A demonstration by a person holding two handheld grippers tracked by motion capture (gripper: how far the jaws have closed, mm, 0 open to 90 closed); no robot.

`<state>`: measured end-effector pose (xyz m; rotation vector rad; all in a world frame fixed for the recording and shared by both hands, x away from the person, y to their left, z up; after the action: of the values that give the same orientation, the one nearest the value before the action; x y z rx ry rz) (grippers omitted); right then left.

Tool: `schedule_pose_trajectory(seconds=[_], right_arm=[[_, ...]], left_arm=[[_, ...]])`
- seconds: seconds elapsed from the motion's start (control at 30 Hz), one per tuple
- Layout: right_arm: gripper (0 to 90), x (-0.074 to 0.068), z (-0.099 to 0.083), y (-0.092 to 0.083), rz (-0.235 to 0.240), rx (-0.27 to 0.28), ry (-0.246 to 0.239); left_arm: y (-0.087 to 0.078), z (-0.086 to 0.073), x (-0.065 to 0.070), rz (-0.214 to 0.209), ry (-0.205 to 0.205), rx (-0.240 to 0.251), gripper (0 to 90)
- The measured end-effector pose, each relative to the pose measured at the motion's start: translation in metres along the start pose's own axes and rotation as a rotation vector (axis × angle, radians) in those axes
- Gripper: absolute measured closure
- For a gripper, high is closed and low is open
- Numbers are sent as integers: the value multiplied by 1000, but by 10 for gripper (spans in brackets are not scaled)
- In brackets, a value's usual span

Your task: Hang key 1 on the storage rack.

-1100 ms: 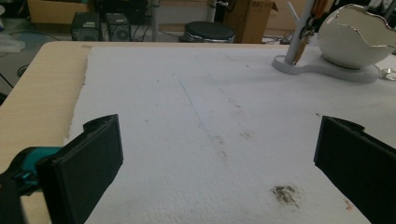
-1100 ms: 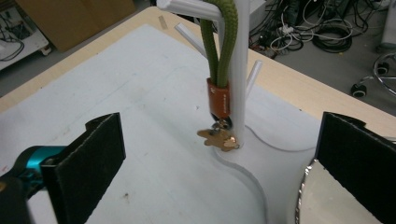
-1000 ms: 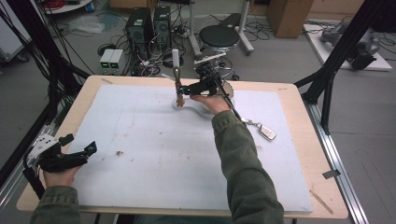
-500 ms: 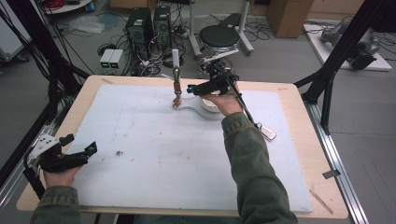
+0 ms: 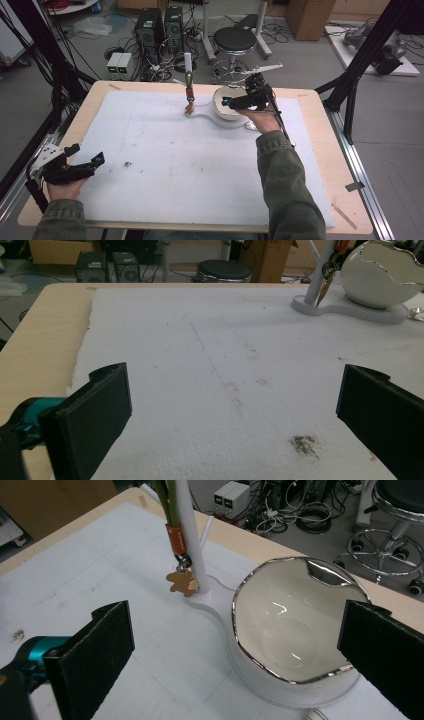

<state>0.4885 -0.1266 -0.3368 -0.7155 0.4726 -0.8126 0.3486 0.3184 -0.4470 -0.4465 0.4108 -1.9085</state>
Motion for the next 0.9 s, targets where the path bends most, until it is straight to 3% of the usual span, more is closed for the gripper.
schedule_pose_trajectory(seconds=[0.2, 0.47, 0.9], right_arm=[[5, 15, -14, -3, -14, -9, 15], [5, 27, -21, -5, -46, -29, -2], [5, 61, -53, 12, -97, -74, -19]], left_arm=[[0, 0, 0, 0, 0, -1, 17], [1, -1, 0, 0, 1, -5, 17], [1, 0, 1, -1, 5, -4, 17]])
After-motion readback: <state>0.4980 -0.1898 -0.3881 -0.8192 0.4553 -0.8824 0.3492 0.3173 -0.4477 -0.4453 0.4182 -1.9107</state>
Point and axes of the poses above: each handheld gripper's, and its own axes: y roughly forward along the jaws, z roughly out of its top, x roughly to its right, the point moved 9 cm from there along y, roughly forward along the jaws, and after that the axes turned 12 degrees about -x, right-handed, at the moved point
